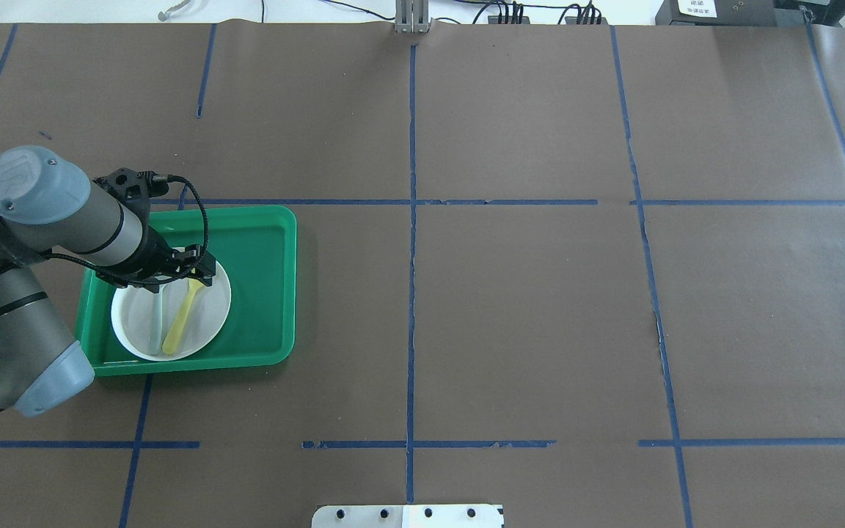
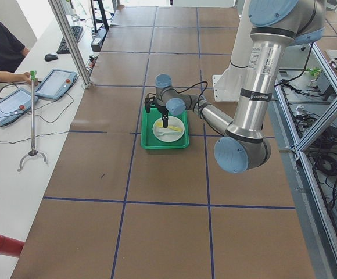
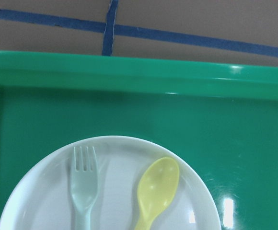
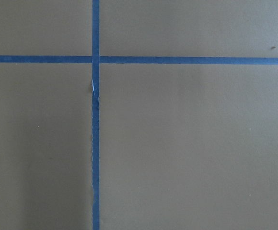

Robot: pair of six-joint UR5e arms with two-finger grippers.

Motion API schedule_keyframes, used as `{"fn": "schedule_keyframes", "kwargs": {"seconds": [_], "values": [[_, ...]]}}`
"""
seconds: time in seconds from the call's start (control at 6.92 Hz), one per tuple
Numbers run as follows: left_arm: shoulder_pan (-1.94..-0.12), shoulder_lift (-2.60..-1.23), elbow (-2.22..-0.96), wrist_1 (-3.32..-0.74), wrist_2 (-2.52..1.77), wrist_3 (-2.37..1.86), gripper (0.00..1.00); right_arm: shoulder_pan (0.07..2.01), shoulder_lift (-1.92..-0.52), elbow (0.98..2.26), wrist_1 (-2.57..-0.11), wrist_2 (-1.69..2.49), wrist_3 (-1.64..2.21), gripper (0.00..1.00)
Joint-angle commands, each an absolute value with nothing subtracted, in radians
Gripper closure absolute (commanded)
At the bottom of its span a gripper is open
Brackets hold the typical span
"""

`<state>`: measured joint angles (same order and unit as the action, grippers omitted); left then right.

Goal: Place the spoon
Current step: 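Move the left gripper over the plate and lower onto the yellow spoon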

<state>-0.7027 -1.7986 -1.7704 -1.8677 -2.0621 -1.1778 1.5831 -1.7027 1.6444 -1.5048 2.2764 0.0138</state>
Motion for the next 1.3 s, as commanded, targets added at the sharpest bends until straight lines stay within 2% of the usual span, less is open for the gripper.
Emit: {"fn": "schedule_keyframes", "kwargs": {"seconds": [0.0,0.43,0.58,0.72,0.87,1.16], "values": [[-0.666,-1.805,-1.738,-1.871,-2.051,-1.180,0.26,1.583,-1.703,1.644,-1.505,2.276,0.014,0.00],[-0.657,-1.805,-1.732,-1.873,-2.043,-1.175,0.33,1.583,-1.703,1.644,-1.505,2.276,0.014,0.00],[-0.658,-1.805,-1.730,-1.873,-2.043,-1.175,0.39,1.583,-1.703,1.644,-1.505,2.276,0.014,0.00],[-0.658,-1.807,-1.732,-1.873,-2.043,-1.175,0.50,1.583,-1.703,1.644,-1.505,2.276,0.014,0.00],[-0.657,-1.807,-1.733,-1.873,-2.043,-1.175,0.65,1.583,-1.703,1.644,-1.505,2.276,0.014,0.00],[-0.658,-1.804,-1.744,-1.873,-2.043,-1.172,0.82,1.583,-1.703,1.644,-1.503,2.276,0.014,0.00]]}}
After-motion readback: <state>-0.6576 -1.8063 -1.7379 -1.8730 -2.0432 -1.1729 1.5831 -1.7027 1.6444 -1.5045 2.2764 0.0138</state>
